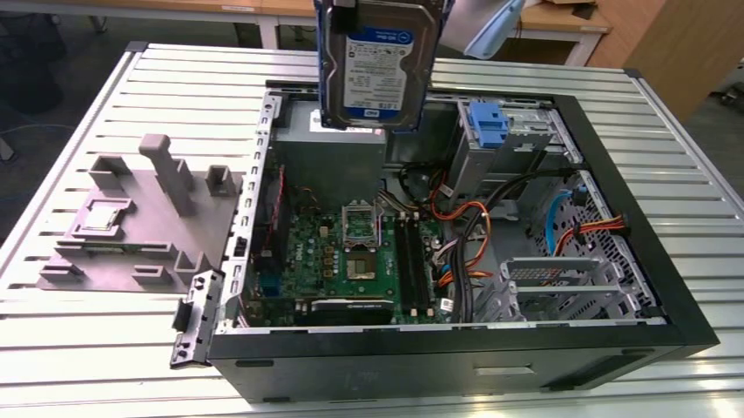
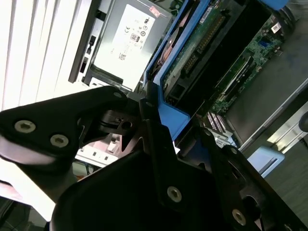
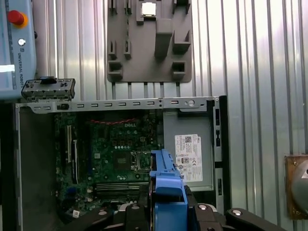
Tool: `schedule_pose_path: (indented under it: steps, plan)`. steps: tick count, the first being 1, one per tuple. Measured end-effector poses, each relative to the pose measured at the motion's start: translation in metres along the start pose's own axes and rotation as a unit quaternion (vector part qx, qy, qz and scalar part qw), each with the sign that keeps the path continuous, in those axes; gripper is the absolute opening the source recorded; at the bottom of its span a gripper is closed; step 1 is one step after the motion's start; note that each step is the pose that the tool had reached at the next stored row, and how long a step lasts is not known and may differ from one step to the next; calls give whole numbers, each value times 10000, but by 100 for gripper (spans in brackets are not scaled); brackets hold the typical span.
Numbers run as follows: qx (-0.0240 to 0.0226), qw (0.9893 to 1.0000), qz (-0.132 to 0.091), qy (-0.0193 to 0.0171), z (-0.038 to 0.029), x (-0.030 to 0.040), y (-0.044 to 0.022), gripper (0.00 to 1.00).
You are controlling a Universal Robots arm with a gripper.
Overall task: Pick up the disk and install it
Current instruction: 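Pick up the disk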
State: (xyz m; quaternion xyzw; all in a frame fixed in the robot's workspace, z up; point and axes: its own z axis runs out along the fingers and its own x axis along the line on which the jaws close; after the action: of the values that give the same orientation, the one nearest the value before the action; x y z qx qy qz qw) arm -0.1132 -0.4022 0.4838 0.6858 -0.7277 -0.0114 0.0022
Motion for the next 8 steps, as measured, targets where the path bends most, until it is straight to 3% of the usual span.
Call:
schedule_pose_path:
  steps: [4,8]
  plan:
    - [0,10000,0,0,7,38,-124,36]
    - [0,10000,0,0,21,172,-158,36]
